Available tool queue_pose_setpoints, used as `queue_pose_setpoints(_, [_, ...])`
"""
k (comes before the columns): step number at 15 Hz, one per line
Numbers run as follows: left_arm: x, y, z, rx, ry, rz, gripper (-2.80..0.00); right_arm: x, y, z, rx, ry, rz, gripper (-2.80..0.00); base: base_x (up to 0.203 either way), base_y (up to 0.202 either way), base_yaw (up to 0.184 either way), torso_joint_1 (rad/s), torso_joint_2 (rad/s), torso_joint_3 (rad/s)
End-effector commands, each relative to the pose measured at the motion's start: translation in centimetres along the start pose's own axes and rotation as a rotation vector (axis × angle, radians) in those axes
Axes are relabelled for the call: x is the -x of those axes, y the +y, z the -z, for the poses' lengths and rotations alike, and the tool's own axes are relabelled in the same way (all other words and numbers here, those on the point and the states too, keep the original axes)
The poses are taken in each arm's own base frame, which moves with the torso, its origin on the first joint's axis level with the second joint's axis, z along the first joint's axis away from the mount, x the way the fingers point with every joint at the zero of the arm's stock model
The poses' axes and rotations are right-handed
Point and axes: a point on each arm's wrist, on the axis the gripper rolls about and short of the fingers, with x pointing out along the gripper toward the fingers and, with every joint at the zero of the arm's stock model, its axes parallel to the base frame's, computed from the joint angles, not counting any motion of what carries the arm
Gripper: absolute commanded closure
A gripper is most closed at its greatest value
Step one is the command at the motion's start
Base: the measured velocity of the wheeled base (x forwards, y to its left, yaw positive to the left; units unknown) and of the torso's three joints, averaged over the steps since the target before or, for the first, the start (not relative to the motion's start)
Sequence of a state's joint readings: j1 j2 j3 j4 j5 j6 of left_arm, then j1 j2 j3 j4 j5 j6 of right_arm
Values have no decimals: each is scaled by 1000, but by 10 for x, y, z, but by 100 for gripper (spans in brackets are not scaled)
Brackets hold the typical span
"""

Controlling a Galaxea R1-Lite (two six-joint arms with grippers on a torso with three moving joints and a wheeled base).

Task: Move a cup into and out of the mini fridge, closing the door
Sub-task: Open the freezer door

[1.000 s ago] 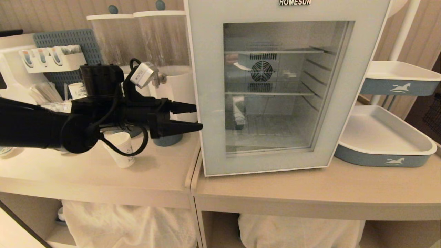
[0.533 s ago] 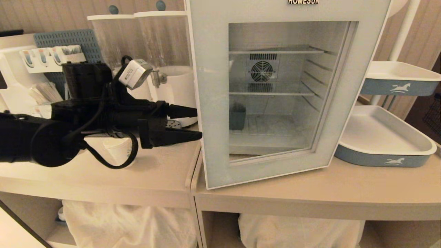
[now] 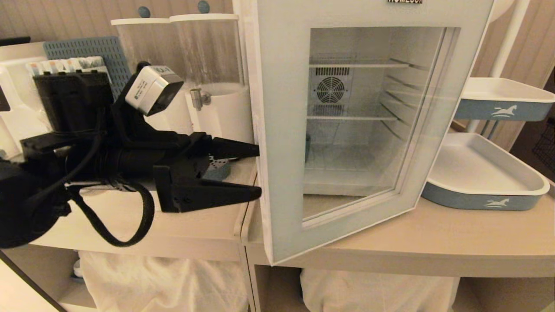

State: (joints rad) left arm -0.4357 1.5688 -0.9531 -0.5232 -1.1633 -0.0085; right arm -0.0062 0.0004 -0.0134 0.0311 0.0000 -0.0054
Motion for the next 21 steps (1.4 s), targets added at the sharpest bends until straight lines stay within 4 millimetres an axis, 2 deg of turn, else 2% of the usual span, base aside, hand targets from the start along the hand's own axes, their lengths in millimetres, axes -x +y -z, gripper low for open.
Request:
queue_pose_setpoints(1, [-10,-20,-1,-12,1,37,-280,0,0,0,-1,2,0,0,0,0,0,0,0,0])
queue_pose_setpoints(4, [-16,-26,1,-8,6,38,-280,0,0,0,1,2,0,0,0,0,0,0,0,0])
queue_pose_setpoints(6, [-32,-36,5,0,19,68,-280,0,0,0,-1,0,0,0,0,0,0,0,0,0])
queue_pose_setpoints(8, [-33,-36,6,3,21,64,-280,0,0,0,-1,0,0,0,0,0,0,0,0,0])
queue_pose_setpoints(11, [-54,-46,14,17,44,92,-280,0,0,0,1,0,0,0,0,0,0,0,0,0])
queue_pose_setpoints(15, [-60,-49,15,18,48,102,-280,0,0,0,-1,0,0,0,0,0,0,0,0,0])
queue_pose_setpoints(17, [-79,-58,20,24,66,138,-280,0,0,0,-1,0,0,0,0,0,0,0,0,0])
queue_pose_setpoints(21, [-91,-62,23,28,79,138,-280,0,0,0,-1,0,0,0,0,0,0,0,0,0])
